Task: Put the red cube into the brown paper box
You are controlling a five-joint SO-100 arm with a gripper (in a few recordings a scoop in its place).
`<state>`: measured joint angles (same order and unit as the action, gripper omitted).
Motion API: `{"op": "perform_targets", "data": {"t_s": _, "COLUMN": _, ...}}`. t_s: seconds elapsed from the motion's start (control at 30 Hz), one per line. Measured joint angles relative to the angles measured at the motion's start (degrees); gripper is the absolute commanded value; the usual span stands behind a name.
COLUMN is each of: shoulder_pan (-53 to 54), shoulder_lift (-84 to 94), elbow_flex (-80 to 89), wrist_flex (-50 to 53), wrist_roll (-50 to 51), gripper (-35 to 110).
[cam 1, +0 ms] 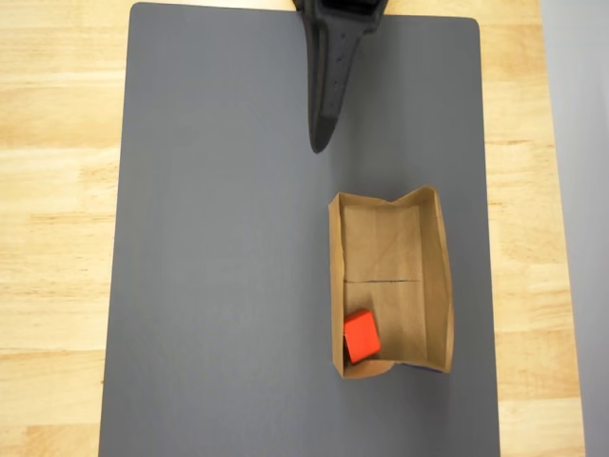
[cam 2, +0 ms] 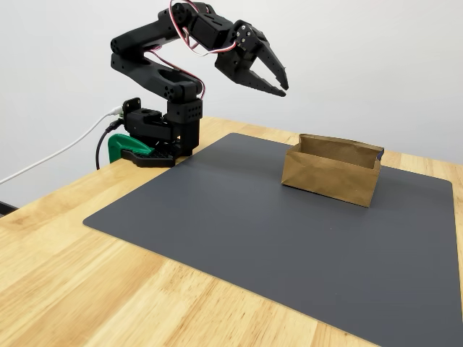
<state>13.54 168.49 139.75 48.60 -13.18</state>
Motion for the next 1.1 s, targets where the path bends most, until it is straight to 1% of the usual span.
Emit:
{"op": "perform_targets", "data": {"t_s": 0.2, "shoulder_pan": -0.09, "shoulder_lift": 7.82, "elbow_flex": 5.1, "wrist_flex": -1.76, "wrist_roll": 0.97, "gripper": 0}}
{"op": "perform_targets", "data": {"t_s": 0.3, "shoulder_pan": 1.49, "shoulder_lift": 10.9, "elbow_flex": 7.21, "wrist_flex": -2.64, "wrist_roll": 1.05, "gripper": 0}}
{"op": "perform_targets", "data": {"t_s": 0.57, "shoulder_pan": 1.14, "shoulder_lift": 11.43, "elbow_flex": 12.13, "wrist_flex": -9.76, "wrist_roll": -0.44, "gripper": 0}}
{"op": "perform_targets", "data": {"t_s": 0.7, "shoulder_pan": 1.14, "shoulder_lift": 11.07, "elbow_flex": 13.45, "wrist_flex": -10.63, "wrist_roll": -0.53, "gripper": 0}}
{"op": "perform_targets", "data": {"t_s": 0.93, "shoulder_pan": 0.44, "shoulder_lift": 11.16, "elbow_flex": 13.45, "wrist_flex": -5.62, "wrist_roll": 0.0, "gripper": 0}}
{"op": "perform_targets", "data": {"t_s": 1.1, "shoulder_pan": 0.35, "shoulder_lift": 11.16, "elbow_flex": 13.45, "wrist_flex": 3.34, "wrist_roll": 0.97, "gripper": 0}}
